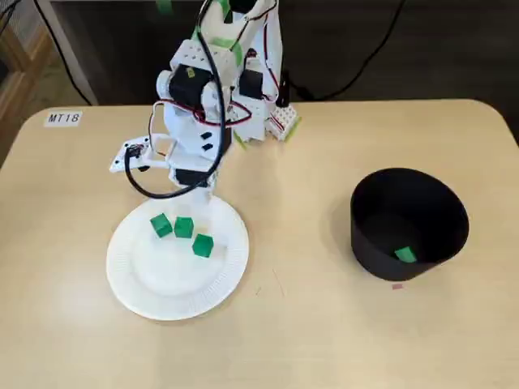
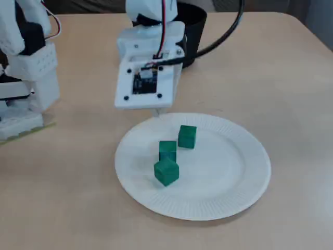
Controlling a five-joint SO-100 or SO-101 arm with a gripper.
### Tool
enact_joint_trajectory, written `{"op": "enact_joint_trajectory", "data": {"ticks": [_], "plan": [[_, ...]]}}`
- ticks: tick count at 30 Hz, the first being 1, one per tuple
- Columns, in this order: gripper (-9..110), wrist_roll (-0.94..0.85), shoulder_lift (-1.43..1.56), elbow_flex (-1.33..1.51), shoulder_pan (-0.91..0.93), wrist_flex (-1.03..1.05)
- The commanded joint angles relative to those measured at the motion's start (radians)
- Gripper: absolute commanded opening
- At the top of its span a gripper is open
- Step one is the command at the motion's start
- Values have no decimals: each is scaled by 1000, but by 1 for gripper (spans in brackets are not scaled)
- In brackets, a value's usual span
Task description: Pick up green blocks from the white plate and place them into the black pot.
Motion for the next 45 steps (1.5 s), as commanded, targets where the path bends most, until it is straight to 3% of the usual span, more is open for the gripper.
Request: {"op": "enact_joint_trajectory", "data": {"ticks": [1,11,20,30,45], "plan": [[-2,-29,-40,-74,15,-6],[-2,-150,-150,-241,11,81],[-2,-40,-176,-247,-84,109],[25,35,-201,-245,-75,109],[29,86,-311,-245,-75,44]]}}
